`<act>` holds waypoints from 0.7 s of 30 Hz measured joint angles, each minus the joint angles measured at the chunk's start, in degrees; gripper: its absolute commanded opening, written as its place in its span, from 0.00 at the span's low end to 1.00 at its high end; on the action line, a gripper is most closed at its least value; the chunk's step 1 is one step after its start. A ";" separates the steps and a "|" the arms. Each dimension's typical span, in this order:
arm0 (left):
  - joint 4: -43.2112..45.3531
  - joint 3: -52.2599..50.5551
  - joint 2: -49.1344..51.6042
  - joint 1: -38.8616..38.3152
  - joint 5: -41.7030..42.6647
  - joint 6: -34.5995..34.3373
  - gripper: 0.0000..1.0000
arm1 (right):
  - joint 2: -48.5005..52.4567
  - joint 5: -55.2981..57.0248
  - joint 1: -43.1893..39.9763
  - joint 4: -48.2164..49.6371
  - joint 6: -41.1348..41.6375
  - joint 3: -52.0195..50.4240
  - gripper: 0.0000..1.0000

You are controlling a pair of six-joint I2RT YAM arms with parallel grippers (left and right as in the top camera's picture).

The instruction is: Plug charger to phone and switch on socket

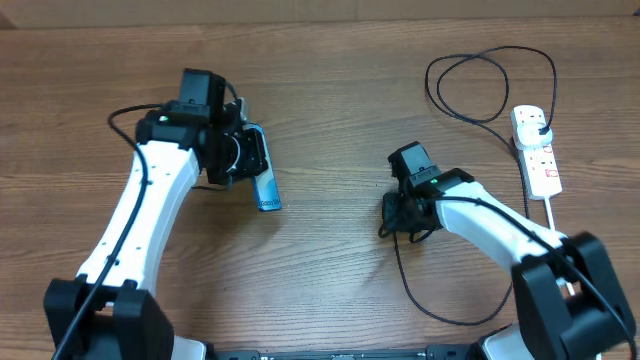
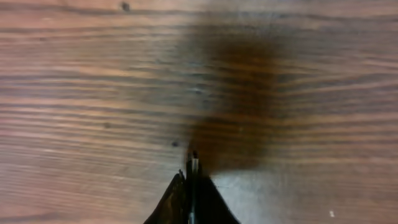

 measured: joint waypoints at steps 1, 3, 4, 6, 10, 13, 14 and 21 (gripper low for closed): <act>0.07 -0.02 0.55 -0.37 0.00 0.00 0.04 | 0.81 0.24 0.00 0.26 -0.24 0.00 0.16; 0.26 -0.02 1.31 -1.09 0.00 0.00 0.04 | 1.42 0.33 0.00 0.74 -0.24 0.20 0.31; 0.39 -0.04 1.70 -1.46 0.00 0.00 0.04 | 1.53 0.11 0.00 0.83 -0.42 0.31 0.36; 0.57 -0.09 2.38 -2.12 -0.02 0.00 0.04 | 1.57 -0.13 0.13 0.87 -0.66 0.59 0.43; 0.61 -0.11 2.93 -2.73 -0.04 0.00 0.04 | 1.60 -0.26 0.28 0.66 -0.50 0.87 0.45; 0.61 -0.11 2.93 -2.82 -0.07 0.02 0.04 | 1.62 -0.09 0.26 -1.60 -0.50 1.05 0.46; 0.59 -0.11 2.93 -2.82 -0.04 0.02 0.04 | 1.62 -0.02 0.26 -2.38 -0.48 1.07 0.45; 0.76 -0.11 2.93 -2.82 -0.07 0.04 0.04 | 1.62 0.92 0.31 -4.37 -0.37 1.31 0.77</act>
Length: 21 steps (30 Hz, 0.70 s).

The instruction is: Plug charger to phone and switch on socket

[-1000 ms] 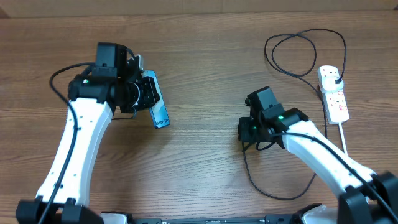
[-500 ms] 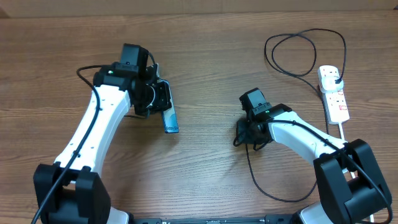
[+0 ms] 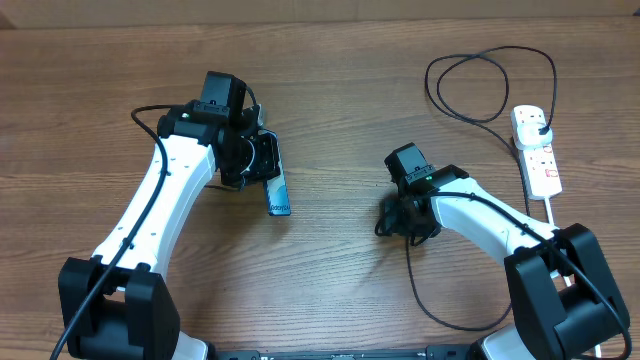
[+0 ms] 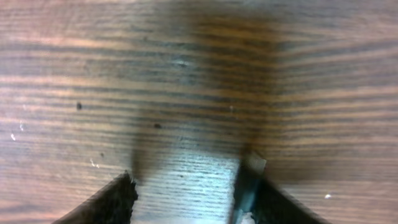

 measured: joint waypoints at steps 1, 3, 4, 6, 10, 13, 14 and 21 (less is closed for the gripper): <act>0.02 0.00 0.00 0.00 0.02 0.00 0.04 | 0.00 -0.04 0.00 0.09 0.00 0.00 0.85; 0.13 0.00 0.00 0.00 0.00 0.07 0.04 | -0.02 0.11 0.02 0.39 -0.46 0.15 0.90; 0.17 0.00 0.00 0.00 0.00 0.13 0.04 | -0.02 0.42 0.04 0.66 -0.26 0.22 0.90; 0.24 0.00 0.00 0.00 0.00 0.13 0.04 | -0.02 0.87 0.02 0.92 -0.15 0.22 0.81; 0.26 0.00 0.00 0.00 0.00 0.13 0.04 | 0.11 1.95 -0.04 0.74 -0.28 0.11 0.04; 0.24 0.00 0.00 0.00 0.00 0.13 0.04 | 0.42 2.38 -0.11 0.83 -0.11 0.09 0.41; 0.24 0.00 0.00 0.00 0.00 0.13 0.04 | 0.46 2.29 -0.09 0.94 0.04 0.11 0.71; 0.26 0.00 0.00 0.00 0.00 0.13 0.04 | 0.31 1.97 0.09 1.14 -0.55 0.50 0.20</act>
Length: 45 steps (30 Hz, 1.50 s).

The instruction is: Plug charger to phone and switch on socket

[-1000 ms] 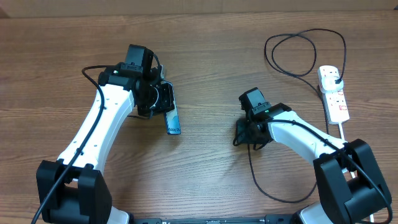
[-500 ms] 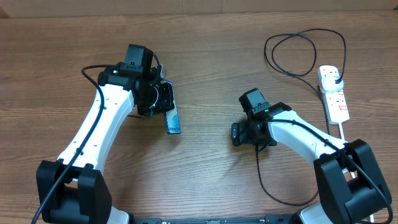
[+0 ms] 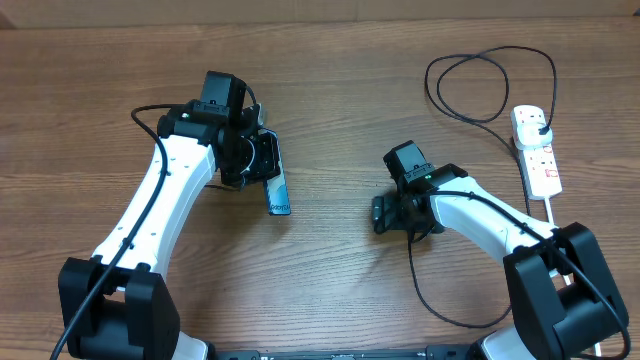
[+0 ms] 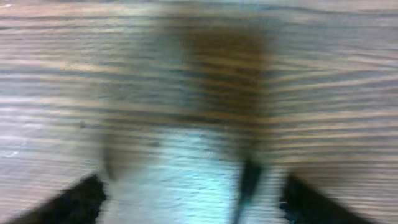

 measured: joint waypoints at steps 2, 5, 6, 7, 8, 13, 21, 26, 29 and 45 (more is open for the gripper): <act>0.00 0.00 0.00 0.00 -0.02 0.00 0.04 | 0.11 0.85 -0.31 -0.37 -0.39 -0.13 0.10; 0.00 0.00 0.00 0.00 0.00 0.00 0.04 | 0.22 0.79 -0.50 -0.26 -0.85 -0.24 0.96; 0.00 0.00 0.00 0.00 -0.02 0.00 0.04 | 0.22 0.61 -0.44 -0.11 -0.72 -0.24 1.00; -0.02 0.00 0.00 0.00 0.00 0.00 0.04 | 0.20 0.37 -0.35 0.04 -0.83 -0.20 1.00; 0.00 0.00 0.00 0.00 0.00 0.00 0.04 | 0.20 0.39 -0.15 0.07 -1.01 -0.11 1.00; -0.02 0.00 0.00 0.00 0.00 0.00 0.04 | 0.09 1.14 -0.02 -0.76 -1.31 -0.02 0.76; 0.07 0.00 0.00 0.00 0.00 0.02 0.04 | 0.15 0.74 -0.15 -4.76 -1.25 -0.15 0.33; 0.44 0.00 0.00 0.00 0.00 0.00 0.04 | 0.17 -0.72 -0.17 -4.59 -1.27 -0.15 0.13; 0.42 0.00 0.00 0.00 0.00 0.00 0.04 | 0.22 -1.57 -0.15 -4.22 -1.22 -0.20 0.10; 0.48 0.00 0.00 0.00 0.00 0.02 0.04 | 0.26 -2.23 -0.17 -4.11 -1.11 -0.20 0.16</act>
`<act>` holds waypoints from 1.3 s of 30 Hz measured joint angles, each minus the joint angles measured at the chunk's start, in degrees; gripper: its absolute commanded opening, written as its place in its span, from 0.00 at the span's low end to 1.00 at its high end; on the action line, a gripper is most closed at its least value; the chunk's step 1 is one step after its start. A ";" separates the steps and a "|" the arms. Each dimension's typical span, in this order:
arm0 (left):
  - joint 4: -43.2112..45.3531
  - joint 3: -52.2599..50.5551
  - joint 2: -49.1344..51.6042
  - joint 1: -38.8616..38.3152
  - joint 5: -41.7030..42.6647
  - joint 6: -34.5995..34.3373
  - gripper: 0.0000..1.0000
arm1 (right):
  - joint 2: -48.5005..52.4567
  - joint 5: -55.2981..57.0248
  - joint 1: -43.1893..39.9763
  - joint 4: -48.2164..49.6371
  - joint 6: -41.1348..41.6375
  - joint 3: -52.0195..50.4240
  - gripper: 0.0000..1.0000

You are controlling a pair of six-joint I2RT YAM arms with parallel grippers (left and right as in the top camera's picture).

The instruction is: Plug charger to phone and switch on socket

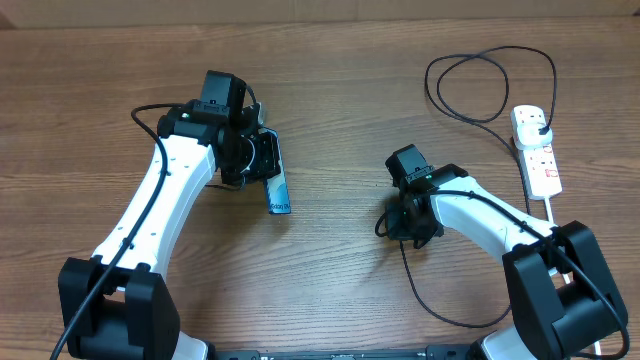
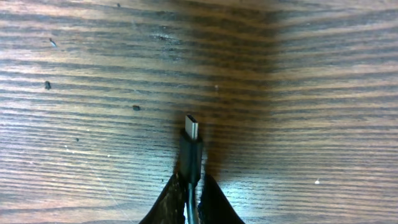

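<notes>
The phone (image 1: 277,195), dark with a blue lower edge, is held tilted at centre left, and my left gripper (image 1: 258,160) is shut on its upper part. My right gripper (image 1: 396,222) is low over the table at centre right, shut on the charger's black plug (image 2: 191,146). The plug's metal tip (image 2: 192,127) sticks out ahead of the fingers, just above the wood. The black cable (image 1: 410,275) trails from that gripper toward the front. The white power strip (image 1: 537,150) lies at the far right with a plug in its far socket.
A loop of black cable (image 1: 470,85) lies at the back right, leading to the power strip. Bare wooden table (image 1: 330,120) separates the phone from the right gripper.
My right gripper was wide open with the plug beside its right finger. It is now shut on the plug, which points forward between the fingers. The left arm and phone have not moved.
At first my right gripper was shut with only the plug's tip showing, and the left arm held the phone further left. The phone then shifted right while the right gripper opened, then opened wider. It now grips the plug with more of it exposed.
</notes>
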 measured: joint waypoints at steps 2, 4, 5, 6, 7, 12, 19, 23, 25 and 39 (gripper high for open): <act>0.55 0.00 0.00 0.00 0.07 0.04 0.04 | 0.00 -0.17 0.00 0.11 0.11 0.00 0.20; 1.88 0.00 0.00 0.00 1.18 0.85 0.04 | 0.00 -0.50 0.02 0.33 0.13 0.00 0.24; 2.36 0.00 0.00 0.00 1.81 1.05 0.05 | 0.00 -0.72 0.04 0.48 0.13 0.00 0.24; 3.08 0.00 0.00 0.00 2.78 1.22 0.04 | 0.00 -0.85 0.04 0.66 0.11 0.00 0.24; 3.69 0.00 0.00 0.00 3.65 1.31 0.04 | 0.00 -0.90 0.07 0.90 0.11 0.00 0.18; 5.81 0.00 0.00 0.00 7.19 1.51 0.04 | 0.07 -0.90 0.00 2.40 0.28 -0.11 0.04; 7.39 -0.09 -0.57 0.00 9.20 1.53 0.04 | -0.07 -1.51 0.02 2.38 0.22 -0.15 0.04; 9.38 -0.44 -5.35 0.00 9.94 1.53 0.04 | -2.34 -7.96 0.00 4.02 -1.66 -1.27 0.04; 10.32 -0.48 -9.22 0.00 10.16 1.53 0.04 | -5.16 -12.13 0.00 5.07 -2.60 -1.46 0.04; 13.66 -0.42 -16.22 5.70 32.85 2.89 0.04 | -24.06 -48.63 0.02 9.03 -13.57 -1.46 0.04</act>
